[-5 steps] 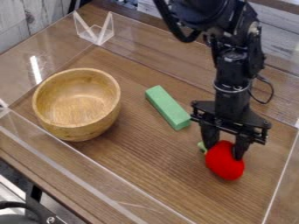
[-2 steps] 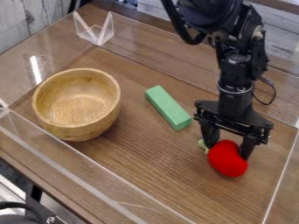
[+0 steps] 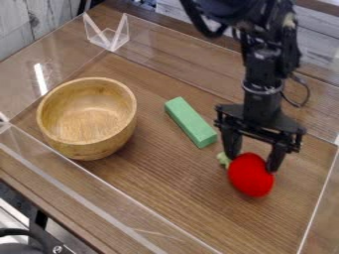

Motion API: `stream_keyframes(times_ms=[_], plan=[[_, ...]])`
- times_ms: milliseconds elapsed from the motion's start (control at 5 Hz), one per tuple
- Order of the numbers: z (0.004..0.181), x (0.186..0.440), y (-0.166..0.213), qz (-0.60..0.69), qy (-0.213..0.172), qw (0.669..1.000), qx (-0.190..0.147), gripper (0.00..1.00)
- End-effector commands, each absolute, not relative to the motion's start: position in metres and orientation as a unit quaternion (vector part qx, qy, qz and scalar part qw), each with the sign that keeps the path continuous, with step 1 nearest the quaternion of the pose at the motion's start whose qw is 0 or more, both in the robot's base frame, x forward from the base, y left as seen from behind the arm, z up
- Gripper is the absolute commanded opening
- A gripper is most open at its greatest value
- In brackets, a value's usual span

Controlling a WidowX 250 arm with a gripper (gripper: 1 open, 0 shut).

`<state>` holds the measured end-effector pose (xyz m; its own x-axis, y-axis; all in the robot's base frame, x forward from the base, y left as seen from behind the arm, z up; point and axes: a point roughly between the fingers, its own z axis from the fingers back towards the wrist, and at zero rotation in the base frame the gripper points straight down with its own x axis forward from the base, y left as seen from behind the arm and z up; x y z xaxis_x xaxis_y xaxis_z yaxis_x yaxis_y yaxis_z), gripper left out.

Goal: Move the red object to the right side of the table

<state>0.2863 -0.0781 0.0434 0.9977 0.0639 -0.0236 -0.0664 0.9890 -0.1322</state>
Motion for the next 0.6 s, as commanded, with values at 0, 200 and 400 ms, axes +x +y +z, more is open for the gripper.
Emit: stream_keyframes(times_ms=[0, 200, 400], plan=[[0.08, 0.283, -0.068, 0.058, -0.039, 0.994, -0.08, 1.0], [0.094, 0.277, -0.065, 0.043, -0.05, 0.993, -0.102, 1.0], [0.078, 0.275, -0.066, 0.041, -0.045, 0.993, -0.099, 1.0]])
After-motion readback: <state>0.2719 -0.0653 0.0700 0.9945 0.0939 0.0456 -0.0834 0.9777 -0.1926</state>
